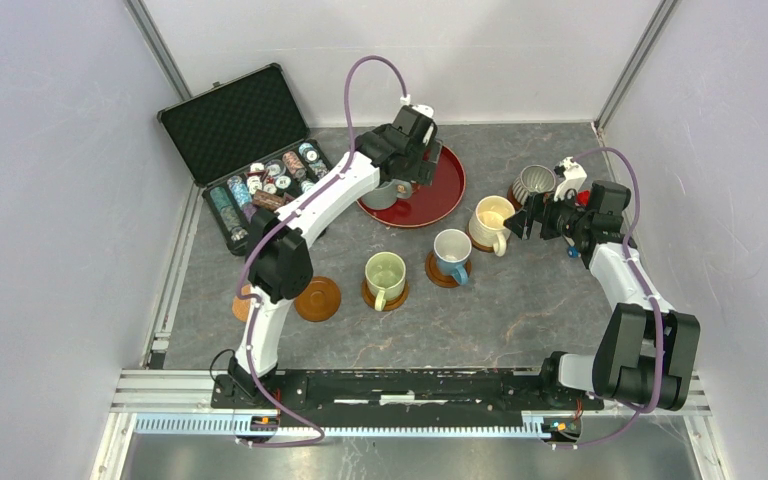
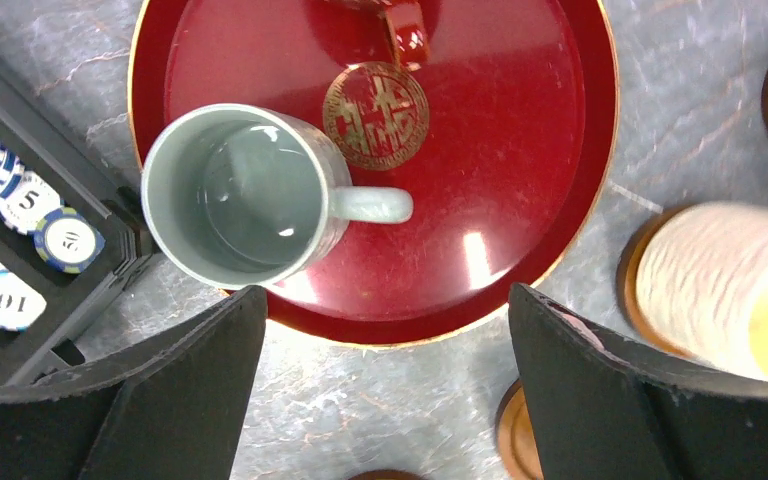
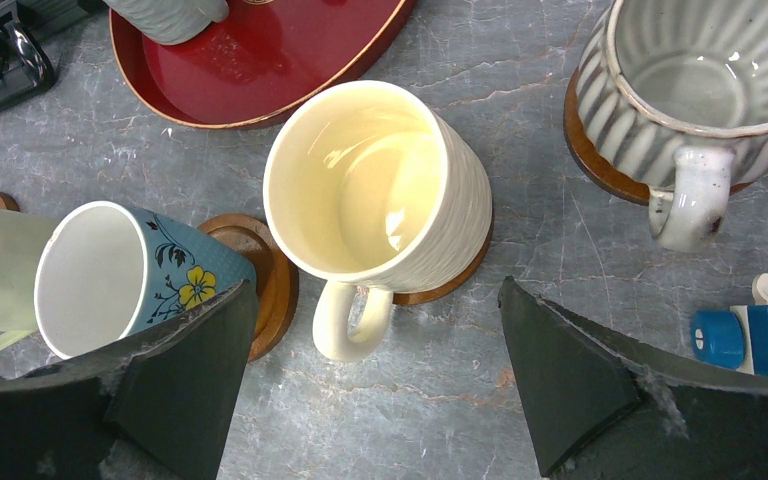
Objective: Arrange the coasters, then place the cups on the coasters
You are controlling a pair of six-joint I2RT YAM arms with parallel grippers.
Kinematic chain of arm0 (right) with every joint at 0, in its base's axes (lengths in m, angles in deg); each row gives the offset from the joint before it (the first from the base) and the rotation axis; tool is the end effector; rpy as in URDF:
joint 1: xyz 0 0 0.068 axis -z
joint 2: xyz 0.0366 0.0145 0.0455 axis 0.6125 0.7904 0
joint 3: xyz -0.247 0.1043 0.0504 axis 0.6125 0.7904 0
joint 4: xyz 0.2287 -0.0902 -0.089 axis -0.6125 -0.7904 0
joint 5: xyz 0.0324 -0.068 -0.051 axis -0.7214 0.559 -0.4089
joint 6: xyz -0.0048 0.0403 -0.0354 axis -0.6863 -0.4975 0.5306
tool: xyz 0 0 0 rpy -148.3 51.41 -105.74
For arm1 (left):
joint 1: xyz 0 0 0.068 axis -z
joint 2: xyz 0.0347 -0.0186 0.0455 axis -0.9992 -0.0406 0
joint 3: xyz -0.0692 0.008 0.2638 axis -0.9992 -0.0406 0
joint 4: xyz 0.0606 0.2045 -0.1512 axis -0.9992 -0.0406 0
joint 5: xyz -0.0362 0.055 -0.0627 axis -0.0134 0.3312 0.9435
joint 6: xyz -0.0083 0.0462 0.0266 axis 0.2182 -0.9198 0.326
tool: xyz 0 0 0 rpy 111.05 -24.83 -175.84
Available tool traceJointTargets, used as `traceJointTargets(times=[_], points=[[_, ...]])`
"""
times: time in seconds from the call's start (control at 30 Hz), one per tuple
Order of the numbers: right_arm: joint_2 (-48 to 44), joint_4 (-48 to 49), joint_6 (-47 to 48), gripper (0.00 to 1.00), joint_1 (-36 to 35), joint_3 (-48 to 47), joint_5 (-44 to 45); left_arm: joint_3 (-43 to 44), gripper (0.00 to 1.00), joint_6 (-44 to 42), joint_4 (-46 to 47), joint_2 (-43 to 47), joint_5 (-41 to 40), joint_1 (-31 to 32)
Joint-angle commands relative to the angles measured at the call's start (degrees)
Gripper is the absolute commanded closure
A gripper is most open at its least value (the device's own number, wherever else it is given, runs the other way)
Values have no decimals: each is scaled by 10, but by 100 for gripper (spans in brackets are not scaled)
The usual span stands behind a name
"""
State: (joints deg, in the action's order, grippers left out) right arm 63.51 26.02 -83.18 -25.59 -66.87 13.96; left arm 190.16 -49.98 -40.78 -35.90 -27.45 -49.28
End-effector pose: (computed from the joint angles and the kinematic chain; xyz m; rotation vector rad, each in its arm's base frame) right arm 0.2704 -0.0349 0.2328 -0.1764 2.0953 0.6405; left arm 0.3881 -0.2942 0.3028 0.2943 2.3323 -0.1189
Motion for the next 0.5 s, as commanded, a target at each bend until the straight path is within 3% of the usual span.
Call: traceJointTargets(times=[0.0,0.3,0.47], points=[[-4,5,2,2,3,-6,-2,68,4,178,-44,-31,-45,-14],[-6,5,3,2,4,-5,-1,106,0,289,-86,-83,-8,-33],[-5,5,3,2,4,-5,1,105,0,300,-85,-95,25,-39]])
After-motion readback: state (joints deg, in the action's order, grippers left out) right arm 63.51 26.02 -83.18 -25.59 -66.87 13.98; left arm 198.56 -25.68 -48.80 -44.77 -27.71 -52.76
